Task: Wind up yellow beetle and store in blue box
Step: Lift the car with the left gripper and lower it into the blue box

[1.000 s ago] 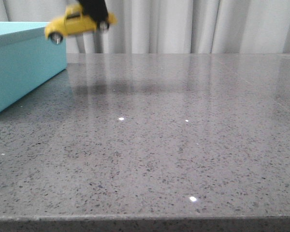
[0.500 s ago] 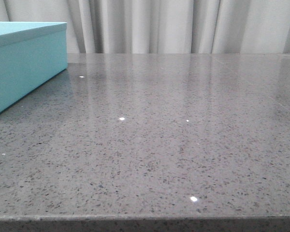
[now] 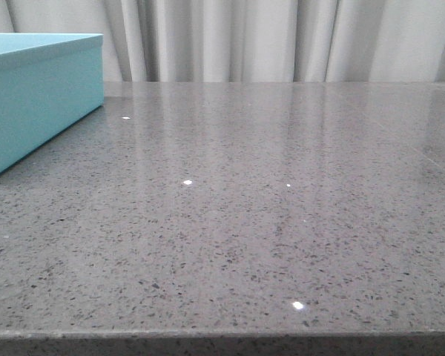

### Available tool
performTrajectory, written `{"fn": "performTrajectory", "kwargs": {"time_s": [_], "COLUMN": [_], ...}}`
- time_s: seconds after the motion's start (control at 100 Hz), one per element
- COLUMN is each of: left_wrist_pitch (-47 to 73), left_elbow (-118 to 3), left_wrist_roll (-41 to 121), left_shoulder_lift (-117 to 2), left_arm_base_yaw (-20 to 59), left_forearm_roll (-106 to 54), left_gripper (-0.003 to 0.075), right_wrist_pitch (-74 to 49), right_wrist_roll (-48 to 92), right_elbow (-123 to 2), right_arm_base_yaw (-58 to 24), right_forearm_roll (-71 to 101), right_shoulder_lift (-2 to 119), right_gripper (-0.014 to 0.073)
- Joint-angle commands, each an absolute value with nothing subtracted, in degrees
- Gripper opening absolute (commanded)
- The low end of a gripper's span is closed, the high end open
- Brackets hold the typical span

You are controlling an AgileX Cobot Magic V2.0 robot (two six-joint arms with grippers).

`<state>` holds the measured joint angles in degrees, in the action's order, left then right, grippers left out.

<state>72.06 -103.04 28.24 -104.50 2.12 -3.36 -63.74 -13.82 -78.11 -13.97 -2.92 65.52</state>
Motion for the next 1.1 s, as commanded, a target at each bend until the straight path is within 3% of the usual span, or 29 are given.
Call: {"fn": "performTrajectory", "kwargs": {"time_s": [0.0, 0.15, 0.37, 0.57, 0.67, 0.81, 1.0, 1.09], "left_wrist_pitch": [72.64, 72.73, 72.51, 72.69, 72.69, 72.69, 72.69, 72.69], "left_elbow": [-104.33, -104.33, -104.21, -104.44, -104.44, -104.44, -104.44, -104.1], "left_wrist_roll": [27.61, 27.61, 27.61, 26.94, 24.87, 23.23, 23.23, 23.23], "left_shoulder_lift": [-103.25, -105.08, -105.21, -103.84, -102.01, -98.43, -92.53, -89.88], "left_arm_base_yaw": [2.12, 2.12, 2.23, 2.23, 2.23, 2.23, 2.23, 2.23], "left_forearm_roll": [-5.19, -8.08, -7.88, -6.92, -6.92, -7.39, -8.72, -9.56], "left_gripper": [0.0204, 0.024, 0.0471, 0.0469, 0.0413, 0.0259, -0.0017, -0.0018], "right_wrist_pitch": [-61.02, -61.36, -61.9, -61.51, -60.5, -57.53, -54.29, -53.79], "right_wrist_roll": [-13.31, -13.31, -13.31, -12.54, -11.79, -11.8, -11.8, -11.8], "right_elbow": [-79.27, -79.27, -79.27, -79.27, -78.54, -75.65, -69.75, -67.17], "right_arm_base_yaw": [-14.01, -14.01, -14.01, -14.01, -14.01, -14.01, -14.01, -14.01], "right_forearm_roll": [-3.31, -3.31, -3.31, -3.36, -3.4, -3.4, -3.4, -3.4], "right_shoulder_lift": [64.03, 64.03, 64.03, 63.57, 62.02, 58.15, 51.37, 48.0], "right_gripper": [0.0558, 0.0558, 0.0558, 0.0558, 0.0558, 0.0522, 0.0284, 0.0161]}}
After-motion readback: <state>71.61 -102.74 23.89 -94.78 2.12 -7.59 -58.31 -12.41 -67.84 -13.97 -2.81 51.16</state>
